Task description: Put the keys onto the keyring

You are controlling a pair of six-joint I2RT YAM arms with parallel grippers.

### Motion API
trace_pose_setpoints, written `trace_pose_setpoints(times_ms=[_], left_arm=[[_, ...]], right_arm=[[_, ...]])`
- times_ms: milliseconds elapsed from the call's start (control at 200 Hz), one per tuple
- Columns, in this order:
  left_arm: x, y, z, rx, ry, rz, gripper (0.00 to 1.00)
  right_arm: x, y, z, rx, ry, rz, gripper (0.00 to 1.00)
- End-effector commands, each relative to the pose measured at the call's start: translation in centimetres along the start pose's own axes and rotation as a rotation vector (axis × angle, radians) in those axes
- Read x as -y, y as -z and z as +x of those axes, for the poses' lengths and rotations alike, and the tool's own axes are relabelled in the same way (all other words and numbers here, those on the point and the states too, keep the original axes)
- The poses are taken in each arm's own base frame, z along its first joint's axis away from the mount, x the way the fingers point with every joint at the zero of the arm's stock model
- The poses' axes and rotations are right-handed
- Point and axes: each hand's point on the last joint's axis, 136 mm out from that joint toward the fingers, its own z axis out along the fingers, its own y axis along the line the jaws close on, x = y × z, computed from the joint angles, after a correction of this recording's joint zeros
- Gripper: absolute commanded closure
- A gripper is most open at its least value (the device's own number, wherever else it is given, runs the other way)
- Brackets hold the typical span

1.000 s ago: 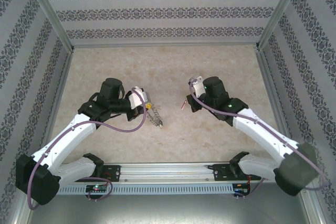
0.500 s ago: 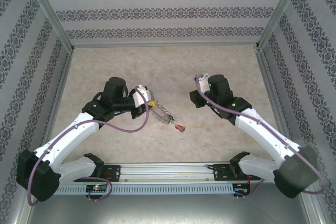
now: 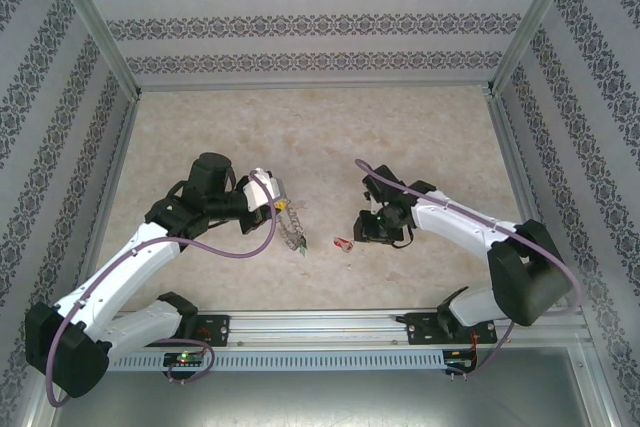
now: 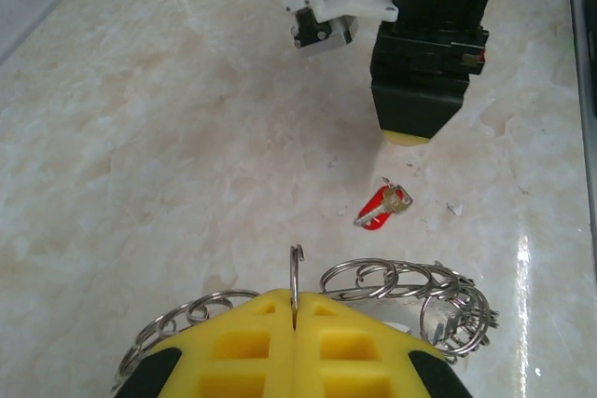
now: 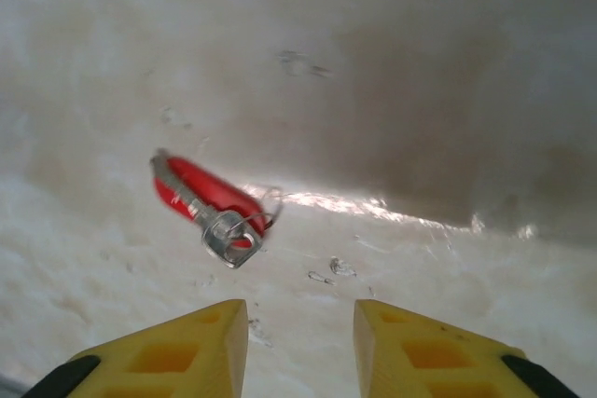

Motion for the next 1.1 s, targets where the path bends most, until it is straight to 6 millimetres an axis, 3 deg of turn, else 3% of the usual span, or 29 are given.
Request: trace_pose_setpoints(times_ms=[0,155,340,694,1099], left_arm=[[0.5,0.2,0.7,-0.019,-0.014,0.015,1.0],[0.5,0.1,1.2,-0.031,-0.018,0.013,1.0],[0.5,0.0,1.2,-0.027,-0.009,0.018,1.0],[0.5,-0.3,1.5,-0.035,-0.001,0.02,1.0],[0.5,-0.2,1.7,-0.041,-0.004,0.018,1.0]], right_arm=[[0.1,0.1,0.2,0.011,-0.289,0.085,0.64],[-1.7,-0.2,-0.4,0.045,-0.325,0.118,0.63],[-3.0,-2.1,-0.3,-0.029,-0.337,0.123,0.67],[-3.0,-2.9,-0.7,-0.089,-0.224,0.246,0.72],[-1.5,-3.7,0.7,-0.153,-0.166,0.314,0.72]])
